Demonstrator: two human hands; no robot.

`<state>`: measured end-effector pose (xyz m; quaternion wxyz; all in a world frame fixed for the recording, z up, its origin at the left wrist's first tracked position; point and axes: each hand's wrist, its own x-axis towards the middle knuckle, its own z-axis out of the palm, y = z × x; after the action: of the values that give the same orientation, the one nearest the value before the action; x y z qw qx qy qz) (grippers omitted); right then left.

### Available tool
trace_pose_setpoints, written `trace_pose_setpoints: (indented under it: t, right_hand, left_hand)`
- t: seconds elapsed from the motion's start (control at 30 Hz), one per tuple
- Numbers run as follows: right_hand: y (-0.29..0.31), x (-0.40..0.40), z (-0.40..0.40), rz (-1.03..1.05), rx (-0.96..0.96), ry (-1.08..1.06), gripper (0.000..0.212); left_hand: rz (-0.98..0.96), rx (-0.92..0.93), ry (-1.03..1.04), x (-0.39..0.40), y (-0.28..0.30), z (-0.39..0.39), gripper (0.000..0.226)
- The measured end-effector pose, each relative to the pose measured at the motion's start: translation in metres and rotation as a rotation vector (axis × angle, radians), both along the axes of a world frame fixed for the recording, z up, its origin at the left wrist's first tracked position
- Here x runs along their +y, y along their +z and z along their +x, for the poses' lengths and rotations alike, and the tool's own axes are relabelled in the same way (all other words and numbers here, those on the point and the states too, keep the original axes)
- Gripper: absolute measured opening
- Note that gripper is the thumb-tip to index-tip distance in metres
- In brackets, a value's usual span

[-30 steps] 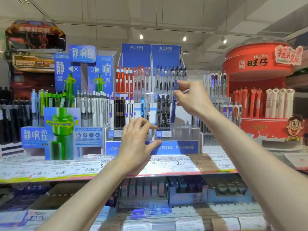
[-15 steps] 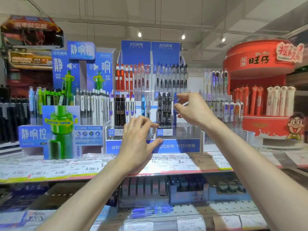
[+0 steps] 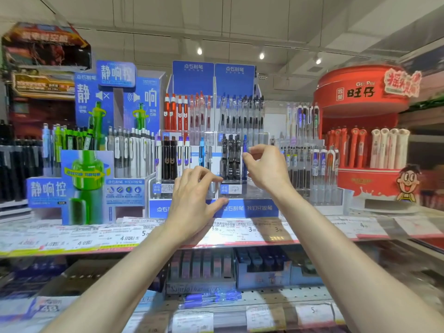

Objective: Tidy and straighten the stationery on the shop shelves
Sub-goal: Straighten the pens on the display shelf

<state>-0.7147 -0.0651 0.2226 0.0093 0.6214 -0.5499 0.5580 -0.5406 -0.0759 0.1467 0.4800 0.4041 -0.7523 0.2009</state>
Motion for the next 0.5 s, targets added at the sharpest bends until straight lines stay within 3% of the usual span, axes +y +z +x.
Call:
trace_pose_setpoints:
  t: [0.27, 0.5]
  right_hand:
    - [-0.035, 0.030, -0.007, -0.038, 0.050, 0.074, 0.037]
    - [-0.093, 0.075, -0.009, -0.120, 0.082, 0.151, 0.026]
  left_hand:
    - [0.052, 0.082, -0.111, 0.024, -0.007, 0.017, 0.039]
    - [0.118, 0.297, -0.176, 0.077, -0.052, 0.046, 0.024]
